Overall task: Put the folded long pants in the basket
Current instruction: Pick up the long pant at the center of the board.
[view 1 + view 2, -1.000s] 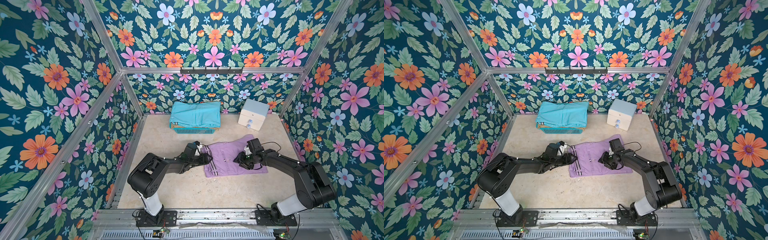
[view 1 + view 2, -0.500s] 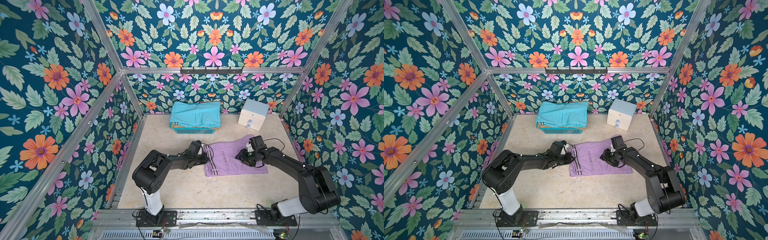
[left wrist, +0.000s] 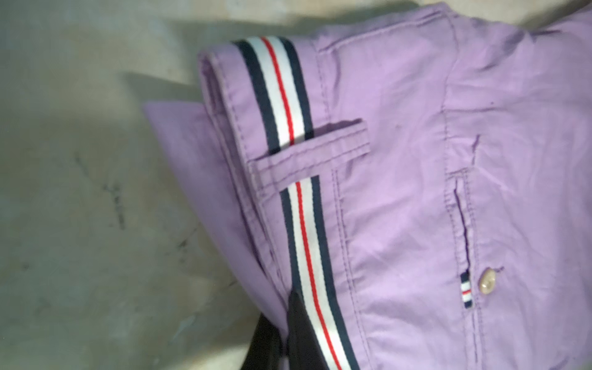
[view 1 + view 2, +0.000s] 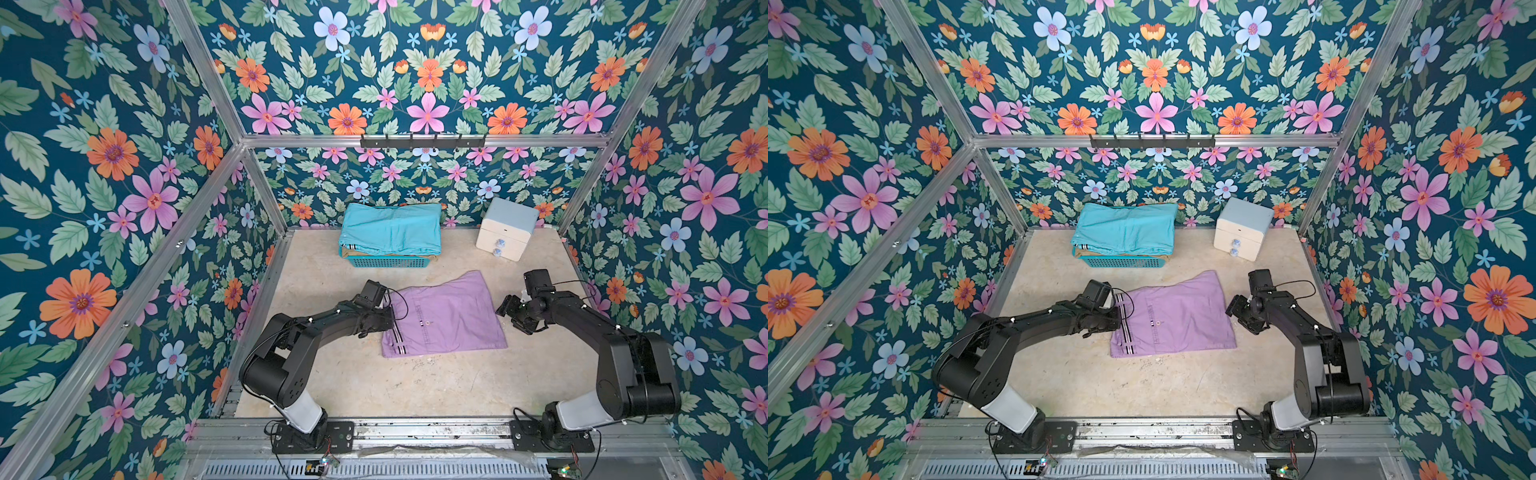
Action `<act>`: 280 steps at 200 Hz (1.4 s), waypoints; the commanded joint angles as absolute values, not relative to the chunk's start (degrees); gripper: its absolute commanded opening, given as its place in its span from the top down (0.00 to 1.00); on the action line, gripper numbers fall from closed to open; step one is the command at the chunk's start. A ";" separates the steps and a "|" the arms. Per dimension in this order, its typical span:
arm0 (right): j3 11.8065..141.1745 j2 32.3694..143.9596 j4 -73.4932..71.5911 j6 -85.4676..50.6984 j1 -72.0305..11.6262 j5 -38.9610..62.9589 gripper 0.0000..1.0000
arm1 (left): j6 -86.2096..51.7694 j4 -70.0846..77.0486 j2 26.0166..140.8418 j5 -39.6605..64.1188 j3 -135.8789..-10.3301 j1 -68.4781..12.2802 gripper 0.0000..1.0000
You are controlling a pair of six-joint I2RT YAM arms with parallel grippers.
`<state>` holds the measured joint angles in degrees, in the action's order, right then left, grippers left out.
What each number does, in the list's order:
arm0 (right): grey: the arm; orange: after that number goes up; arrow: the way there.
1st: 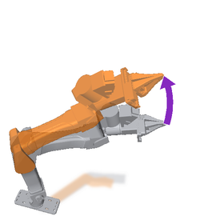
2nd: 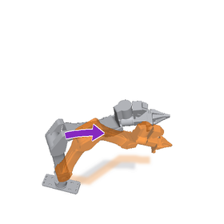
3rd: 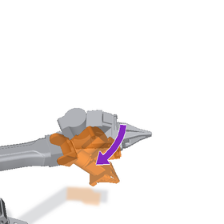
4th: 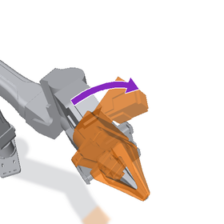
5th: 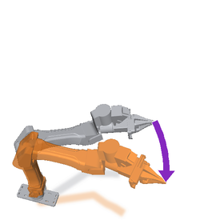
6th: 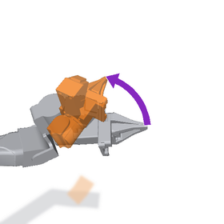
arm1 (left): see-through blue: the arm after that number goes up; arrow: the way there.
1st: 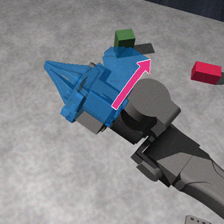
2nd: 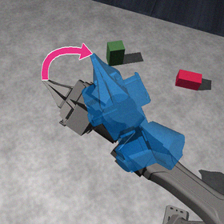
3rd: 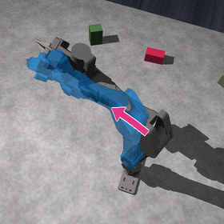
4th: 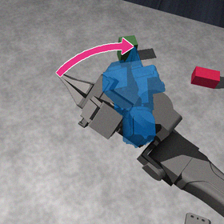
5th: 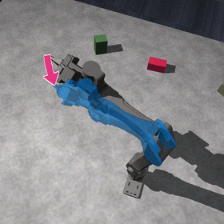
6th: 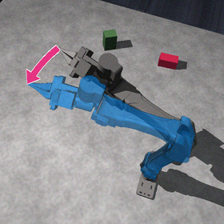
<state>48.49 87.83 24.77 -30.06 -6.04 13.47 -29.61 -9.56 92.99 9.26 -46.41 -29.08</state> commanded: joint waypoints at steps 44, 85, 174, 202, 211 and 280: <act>49.62 98.96 14.21 -27.81 -6.00 26.26 0.33 | -27.20 -14.88 93.16 6.39 -46.41 -27.71 1.00; 50.71 104.32 11.48 -28.94 -7.07 32.30 0.48 | -27.77 -14.00 93.54 6.33 -45.80 -26.57 1.00; 46.67 95.51 14.22 -29.09 -11.09 31.20 1.00 | -30.00 -14.79 83.49 7.11 -42.76 -26.08 1.00; 45.70 87.45 17.25 -29.79 -12.33 31.03 1.00 | -30.40 -18.32 79.04 6.96 -42.71 -26.02 1.00; 46.17 85.08 18.69 -29.96 -13.01 30.73 1.00 | -30.32 -19.24 77.47 7.70 -42.85 -26.02 1.00; 56.73 71.65 26.45 -35.12 -15.21 31.06 1.00 | -26.33 -30.21 65.44 7.31 -54.39 -25.98 1.00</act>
